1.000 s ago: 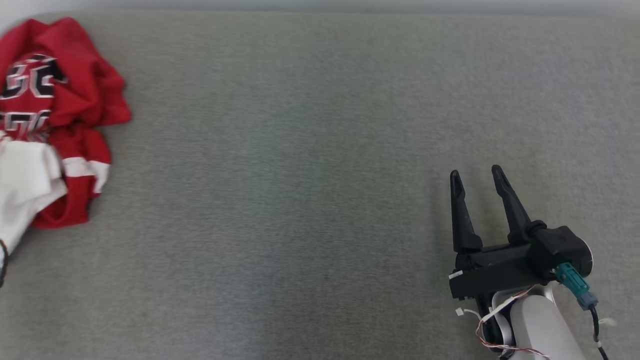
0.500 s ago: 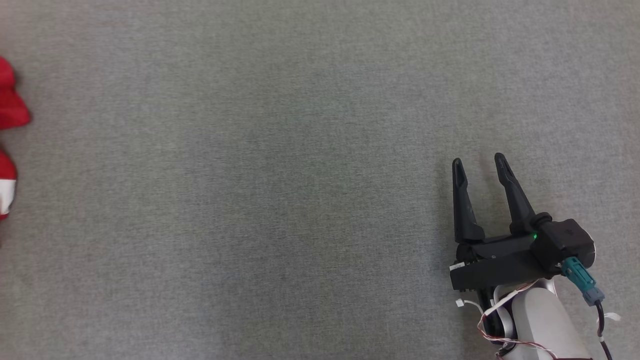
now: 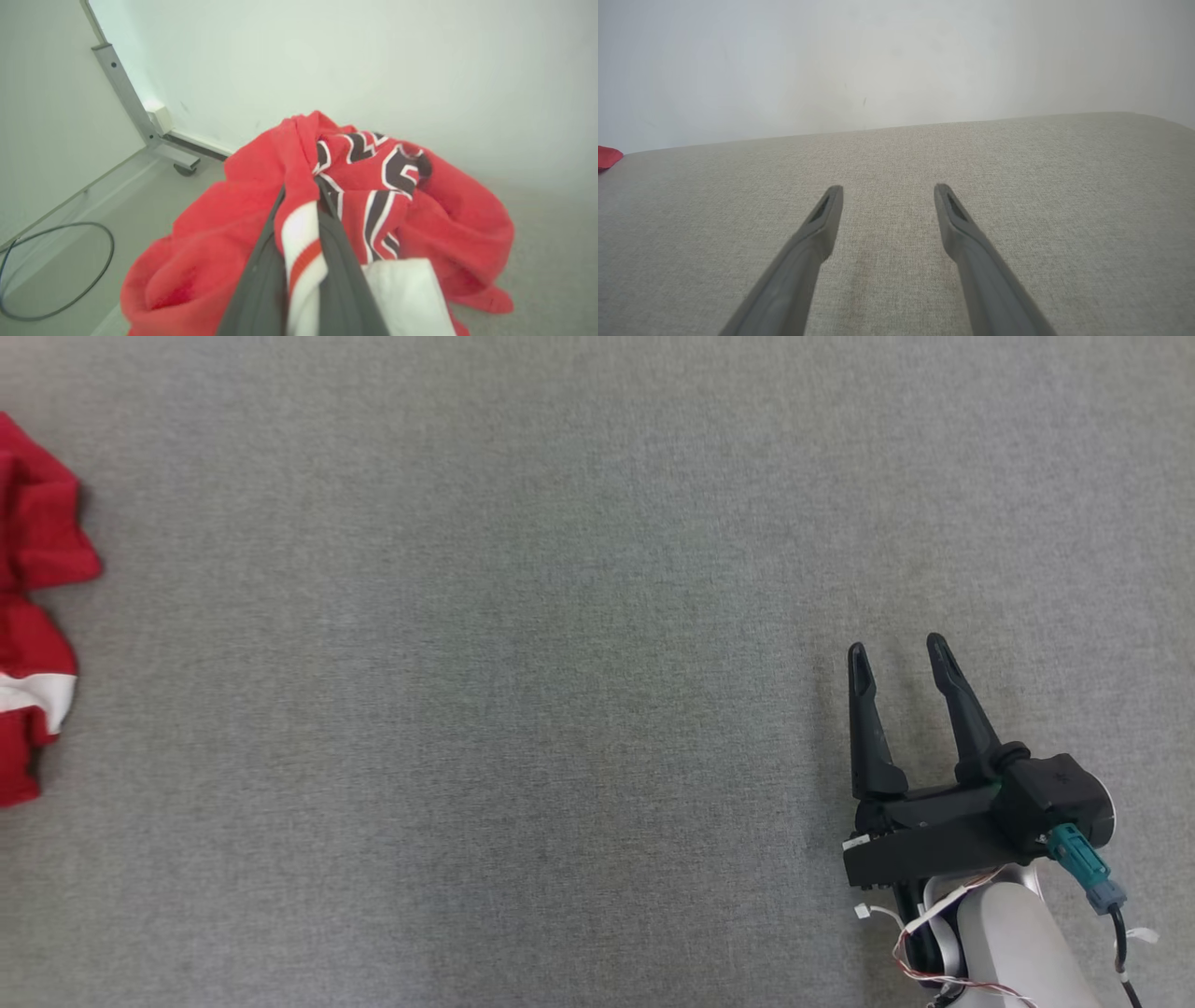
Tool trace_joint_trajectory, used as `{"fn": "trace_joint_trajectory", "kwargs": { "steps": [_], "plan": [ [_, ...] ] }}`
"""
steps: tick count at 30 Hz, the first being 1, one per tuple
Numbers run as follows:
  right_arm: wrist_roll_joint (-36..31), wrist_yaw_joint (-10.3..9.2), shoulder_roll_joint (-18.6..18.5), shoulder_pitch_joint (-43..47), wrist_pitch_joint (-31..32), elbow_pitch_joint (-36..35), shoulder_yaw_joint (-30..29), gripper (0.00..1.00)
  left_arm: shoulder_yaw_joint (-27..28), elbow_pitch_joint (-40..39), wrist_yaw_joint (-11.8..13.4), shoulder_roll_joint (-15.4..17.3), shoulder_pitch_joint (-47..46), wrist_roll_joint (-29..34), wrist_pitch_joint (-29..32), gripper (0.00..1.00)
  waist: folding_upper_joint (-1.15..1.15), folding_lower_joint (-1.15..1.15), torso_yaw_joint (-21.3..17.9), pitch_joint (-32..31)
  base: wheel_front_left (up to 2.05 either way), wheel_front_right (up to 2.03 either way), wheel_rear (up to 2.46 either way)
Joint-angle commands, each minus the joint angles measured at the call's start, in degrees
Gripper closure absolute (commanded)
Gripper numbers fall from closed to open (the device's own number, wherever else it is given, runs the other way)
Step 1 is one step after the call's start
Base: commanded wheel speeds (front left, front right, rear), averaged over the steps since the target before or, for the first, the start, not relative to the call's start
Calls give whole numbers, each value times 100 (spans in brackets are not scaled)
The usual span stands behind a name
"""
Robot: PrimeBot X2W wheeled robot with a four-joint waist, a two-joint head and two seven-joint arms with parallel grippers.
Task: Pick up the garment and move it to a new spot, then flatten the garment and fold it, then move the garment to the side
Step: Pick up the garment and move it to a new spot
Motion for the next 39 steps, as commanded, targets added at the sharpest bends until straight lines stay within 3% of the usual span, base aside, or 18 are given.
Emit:
{"fn": "trace_joint_trajectory", "kwargs": {
  "steps": [1,6,13,20,27,34,39],
  "plan": [
    [-27,19,15,68,6,-16,11,0,4,-124,-33,-6,-169,-11,-263,100,-1,0,101,-165,0,0,0],
    [34,18,13,159,16,25,27,0,-163,-703,-45,-35,-528,131,-592,100,-1,0,132,-411,0,0,0],
    [166,18,14,276,-7,147,111,0,-469,-1820,-59,-202,-885,280,-604,100,-1,0,-3,-753,0,0,0],
    [489,19,14,344,-30,251,186,0,-1095,-3646,57,-658,-960,396,253,100,-1,0,-548,-1019,0,0,0],
    [729,19,14,398,-28,286,251,0,-1591,-4781,253,-1202,-524,300,893,100,-1,0,-1235,-1137,0,0,0],
    [841,19,16,486,-29,304,249,0,-2022,-5014,443,-1874,186,115,1015,100,-1,0,-1797,-1163,0,0,0],
    [905,19,15,510,-28,303,265,0,-2199,-4790,514,-2113,891,94,830,100,-1,0,-2056,-1077,0,0,0]
  ]
}}
